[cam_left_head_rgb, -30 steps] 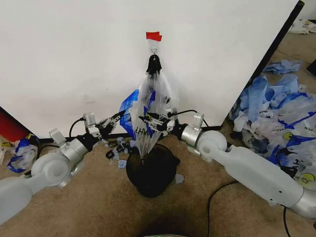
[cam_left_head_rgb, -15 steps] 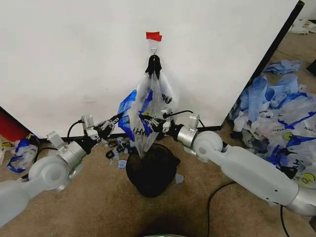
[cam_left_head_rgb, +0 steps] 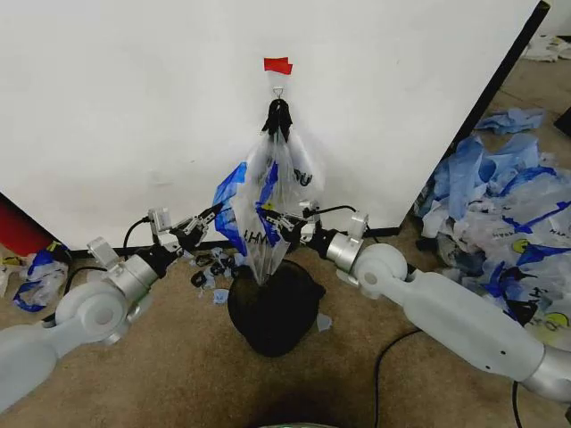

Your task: Pick up the garbage bag from the wall and place it over the trash bin.

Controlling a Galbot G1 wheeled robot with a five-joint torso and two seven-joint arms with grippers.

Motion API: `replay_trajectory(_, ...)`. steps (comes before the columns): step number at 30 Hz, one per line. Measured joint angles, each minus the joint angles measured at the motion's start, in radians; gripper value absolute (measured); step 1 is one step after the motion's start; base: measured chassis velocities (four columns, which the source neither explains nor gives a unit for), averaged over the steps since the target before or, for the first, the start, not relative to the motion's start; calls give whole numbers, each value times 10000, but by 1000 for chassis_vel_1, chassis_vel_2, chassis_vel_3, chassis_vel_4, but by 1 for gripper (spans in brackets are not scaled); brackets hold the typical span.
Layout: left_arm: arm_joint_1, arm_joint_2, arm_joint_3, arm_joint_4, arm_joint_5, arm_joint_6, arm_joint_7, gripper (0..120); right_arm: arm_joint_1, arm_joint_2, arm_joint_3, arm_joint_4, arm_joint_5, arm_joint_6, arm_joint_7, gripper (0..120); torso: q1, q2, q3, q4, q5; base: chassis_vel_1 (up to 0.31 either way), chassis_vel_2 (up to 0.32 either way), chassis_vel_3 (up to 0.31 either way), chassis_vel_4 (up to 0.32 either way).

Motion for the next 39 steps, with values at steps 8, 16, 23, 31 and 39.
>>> replay_trajectory(8,95,-90,-52,-15,53,-20,-88,0,-963,-159,1152,191,1182,648,-1576,0,0,0,0,0,1,0,0,0,0)
replay_trajectory(16,282,-210,-262,-168,188,-129,-414,0,-2024,-470,2529,409,1853,842,-3013,0,0,-2,-1,-1,-1,0,0,0,0)
replay_trajectory(23,1227,-50,-1139,-654,348,-354,-620,0,-2694,-1240,3201,811,2405,1043,-4204,0,-1,-2,-1,-1,1,0,0,0,0)
replay_trajectory(31,1888,180,-1534,-1478,730,-806,-1320,0,-3429,-1438,3773,1461,2213,1278,-4433,0,-1,-2,-1,-2,-3,0,0,0,0)
replay_trajectory(39,3057,623,-1785,-2310,1334,-1065,-1719,0,-4517,-1668,3690,1476,1035,1541,-5103,0,-1,-1,-1,-1,2,0,0,0,0)
